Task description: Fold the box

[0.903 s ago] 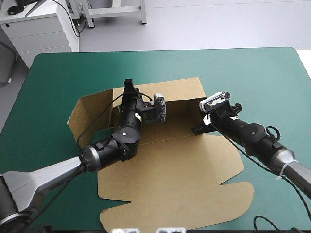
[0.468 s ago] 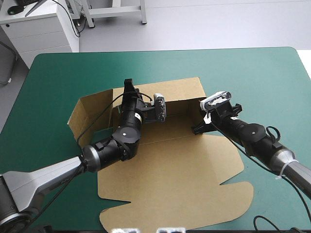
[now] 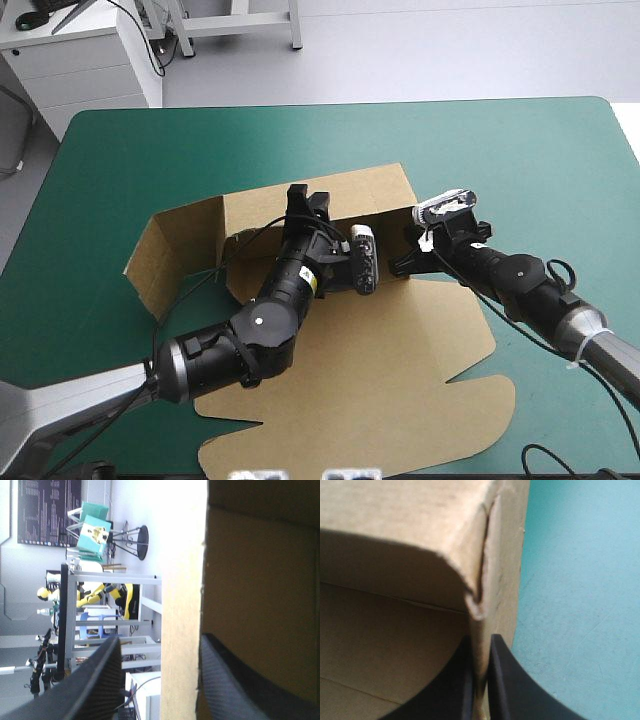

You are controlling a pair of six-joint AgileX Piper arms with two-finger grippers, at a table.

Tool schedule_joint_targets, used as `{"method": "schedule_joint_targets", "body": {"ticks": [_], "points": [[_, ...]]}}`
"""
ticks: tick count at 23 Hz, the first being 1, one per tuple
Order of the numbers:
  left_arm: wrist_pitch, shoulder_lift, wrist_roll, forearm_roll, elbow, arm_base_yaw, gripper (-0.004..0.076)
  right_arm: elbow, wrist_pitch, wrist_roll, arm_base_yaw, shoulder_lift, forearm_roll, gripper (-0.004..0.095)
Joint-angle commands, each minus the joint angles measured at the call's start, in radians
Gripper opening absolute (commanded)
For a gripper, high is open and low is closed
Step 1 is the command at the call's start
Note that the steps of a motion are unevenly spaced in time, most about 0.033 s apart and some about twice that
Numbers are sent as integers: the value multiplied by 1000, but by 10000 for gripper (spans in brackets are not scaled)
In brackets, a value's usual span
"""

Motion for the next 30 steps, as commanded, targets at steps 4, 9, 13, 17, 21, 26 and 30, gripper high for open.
{"method": "schedule_joint_targets", "body": {"ticks": [4,9,13,17,21,26,30], "points": [[116,-99,-9,8,-32,-131,488,-23,56,19,8,-20,2,-18],[306,-119,77,5,-32,-227,281,-23,56,19,8,-20,2,-18],[283,-137,87,-30,-34,-230,21,-23,74,20,8,-21,-11,-18],[229,-173,184,-207,-151,-221,19,-23,69,16,8,-21,-13,-18],[180,-183,451,-630,-375,20,19,-23,61,-23,8,-21,-15,-18],[203,-214,584,-982,-506,425,18,-23,61,-23,8,-24,-42,-18],[243,-246,610,-1128,-504,658,18,-23,82,-5,8,-57,-99,-18]]}}
